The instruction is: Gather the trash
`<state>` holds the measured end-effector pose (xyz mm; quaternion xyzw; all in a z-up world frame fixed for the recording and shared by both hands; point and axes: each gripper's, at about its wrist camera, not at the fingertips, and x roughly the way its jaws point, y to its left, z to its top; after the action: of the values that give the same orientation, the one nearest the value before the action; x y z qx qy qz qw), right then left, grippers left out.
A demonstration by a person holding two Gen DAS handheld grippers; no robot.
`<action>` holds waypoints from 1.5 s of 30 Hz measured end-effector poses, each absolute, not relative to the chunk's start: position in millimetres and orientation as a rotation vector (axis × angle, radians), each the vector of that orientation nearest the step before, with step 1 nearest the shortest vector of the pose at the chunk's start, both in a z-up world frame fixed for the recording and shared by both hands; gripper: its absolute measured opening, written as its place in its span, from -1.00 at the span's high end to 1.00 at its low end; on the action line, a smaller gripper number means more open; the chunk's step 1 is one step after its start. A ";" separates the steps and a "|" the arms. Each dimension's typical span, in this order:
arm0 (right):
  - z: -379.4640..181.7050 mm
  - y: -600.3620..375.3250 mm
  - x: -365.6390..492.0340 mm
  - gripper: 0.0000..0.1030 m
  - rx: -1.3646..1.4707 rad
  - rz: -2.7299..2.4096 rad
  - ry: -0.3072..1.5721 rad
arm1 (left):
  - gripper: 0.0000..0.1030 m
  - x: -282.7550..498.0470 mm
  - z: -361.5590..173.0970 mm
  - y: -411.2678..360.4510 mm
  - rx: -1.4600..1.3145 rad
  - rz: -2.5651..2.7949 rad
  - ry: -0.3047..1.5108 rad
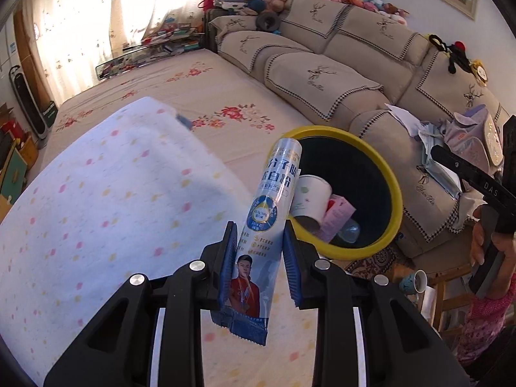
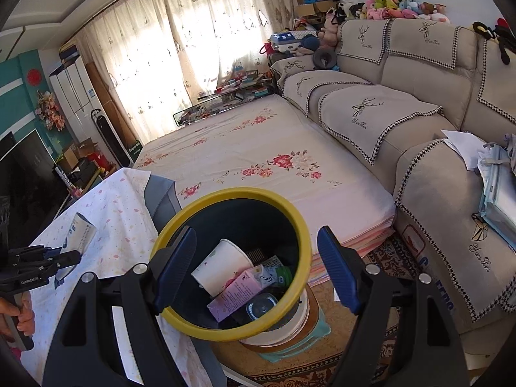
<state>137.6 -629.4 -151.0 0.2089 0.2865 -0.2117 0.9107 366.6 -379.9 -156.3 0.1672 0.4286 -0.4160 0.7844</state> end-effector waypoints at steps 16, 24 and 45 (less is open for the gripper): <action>-162.1 -666.6 91.0 -0.44 0.515 -0.467 0.579 | 0.16 342.1 -205.5 -563.2 0.443 -0.940 0.986; -146.3 -633.8 88.2 -0.52 0.458 -0.405 0.581 | -0.55 334.6 -181.2 -491.4 0.321 -0.819 0.959; -62.8 -445.7 34.5 -0.86 0.126 -0.103 0.456 | -0.90 83.7 -44.4 -75.2 0.050 -0.076 0.514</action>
<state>34.5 -445.7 -62.8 0.0625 0.2257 -0.0511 0.9709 83.7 -75.2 -44.4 0.0245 0.2541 -0.0377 0.9661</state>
